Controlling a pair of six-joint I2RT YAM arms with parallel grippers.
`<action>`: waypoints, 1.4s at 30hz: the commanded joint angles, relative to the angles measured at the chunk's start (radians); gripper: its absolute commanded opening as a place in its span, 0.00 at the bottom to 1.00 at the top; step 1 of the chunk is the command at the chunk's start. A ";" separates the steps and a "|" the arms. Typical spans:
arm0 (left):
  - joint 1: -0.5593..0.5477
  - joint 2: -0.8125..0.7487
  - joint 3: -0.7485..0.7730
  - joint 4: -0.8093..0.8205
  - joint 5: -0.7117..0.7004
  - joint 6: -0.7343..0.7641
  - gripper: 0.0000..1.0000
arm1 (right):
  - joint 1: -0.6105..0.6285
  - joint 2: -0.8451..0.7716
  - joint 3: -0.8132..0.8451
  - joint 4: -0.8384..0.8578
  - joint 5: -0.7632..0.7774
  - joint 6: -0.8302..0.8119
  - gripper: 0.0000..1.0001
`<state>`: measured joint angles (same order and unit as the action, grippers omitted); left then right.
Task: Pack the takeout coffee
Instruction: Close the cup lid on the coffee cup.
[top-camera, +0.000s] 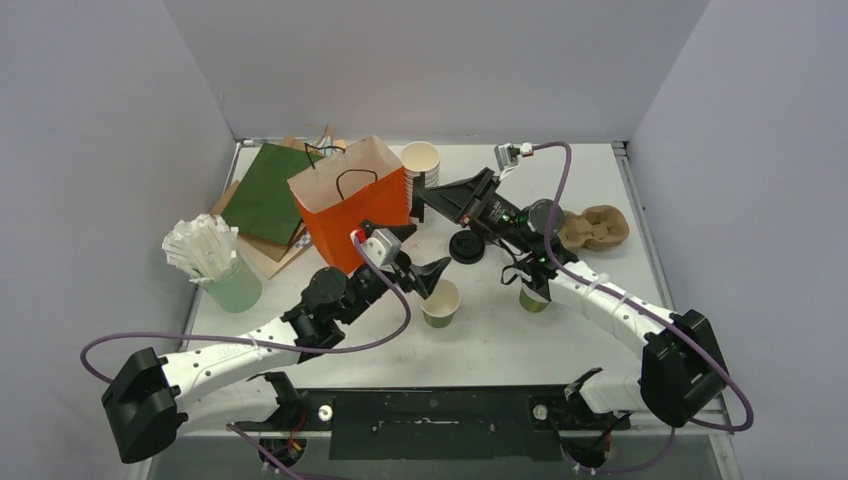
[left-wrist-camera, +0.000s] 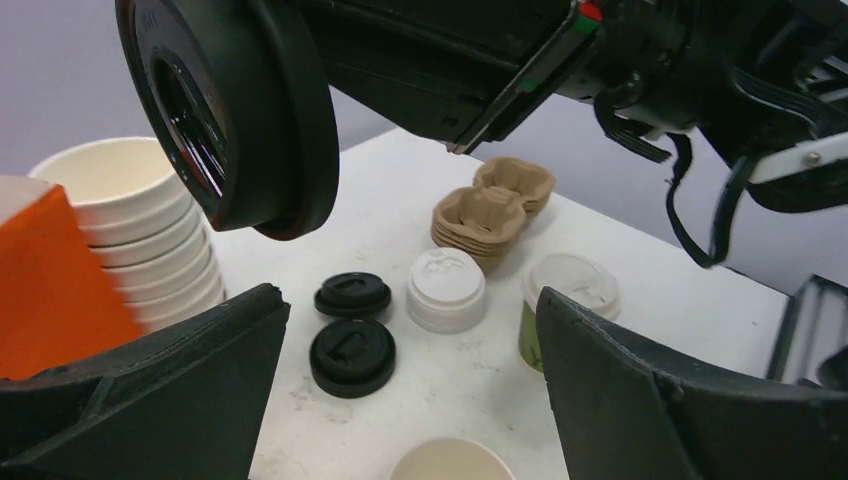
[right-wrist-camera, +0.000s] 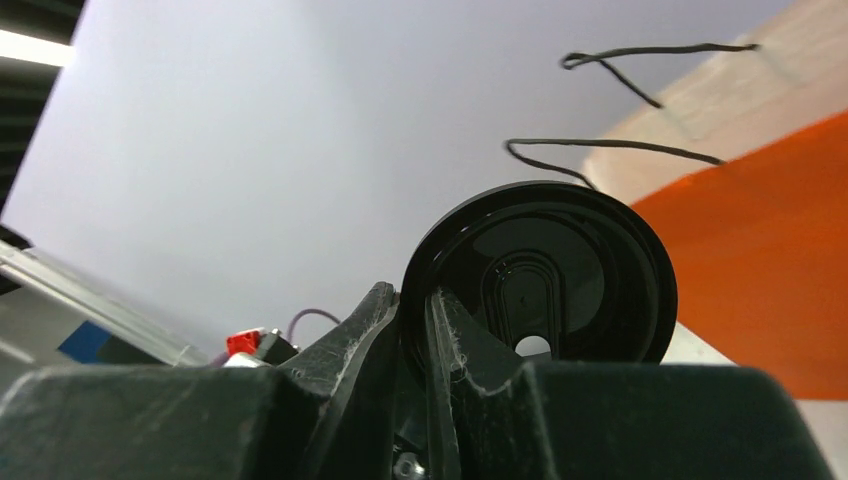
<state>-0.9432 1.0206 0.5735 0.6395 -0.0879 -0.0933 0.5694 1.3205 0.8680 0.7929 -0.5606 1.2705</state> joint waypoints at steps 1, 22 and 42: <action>-0.047 0.020 0.037 0.226 -0.217 0.183 0.93 | 0.036 -0.028 0.009 0.204 0.095 0.052 0.06; -0.052 0.053 0.086 0.252 -0.227 0.437 0.80 | 0.073 -0.023 -0.010 0.221 0.108 0.076 0.05; -0.052 0.103 0.163 0.130 -0.161 0.564 0.23 | 0.077 -0.041 -0.049 0.232 0.097 0.085 0.44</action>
<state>-0.9920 1.1263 0.6884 0.8047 -0.2943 0.4412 0.6426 1.3167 0.8185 0.9733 -0.4454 1.3716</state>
